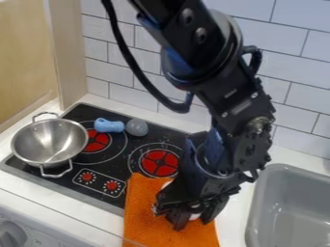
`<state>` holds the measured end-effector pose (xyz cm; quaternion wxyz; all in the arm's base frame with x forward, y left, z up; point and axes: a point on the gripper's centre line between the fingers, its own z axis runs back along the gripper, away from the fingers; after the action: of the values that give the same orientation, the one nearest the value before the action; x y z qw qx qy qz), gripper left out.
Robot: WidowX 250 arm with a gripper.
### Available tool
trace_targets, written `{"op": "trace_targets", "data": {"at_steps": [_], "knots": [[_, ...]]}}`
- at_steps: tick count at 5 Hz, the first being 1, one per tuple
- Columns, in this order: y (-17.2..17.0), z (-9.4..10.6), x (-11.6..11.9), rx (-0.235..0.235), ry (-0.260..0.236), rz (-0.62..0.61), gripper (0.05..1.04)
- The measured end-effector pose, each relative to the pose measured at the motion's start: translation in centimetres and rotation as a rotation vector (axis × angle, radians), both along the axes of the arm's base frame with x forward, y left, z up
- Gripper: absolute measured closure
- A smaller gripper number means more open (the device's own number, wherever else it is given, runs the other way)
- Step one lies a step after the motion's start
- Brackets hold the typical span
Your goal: Move the thing from the orange towel and put on he right side of the stove
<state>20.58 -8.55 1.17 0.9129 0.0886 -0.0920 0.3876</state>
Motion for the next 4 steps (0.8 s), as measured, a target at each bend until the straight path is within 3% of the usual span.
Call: {"op": "trace_targets", "data": {"at_steps": [1, 3, 4], "knots": [[0.0, 1.9, 0.4, -0.019, -0.052, -0.017, 0.59], [1.4, 4.1, 0.9, 0.018, -0.077, -0.087, 0.591], [0.5, 5.8, 4.1, 0.006, -0.123, -0.152, 0.59]]}}
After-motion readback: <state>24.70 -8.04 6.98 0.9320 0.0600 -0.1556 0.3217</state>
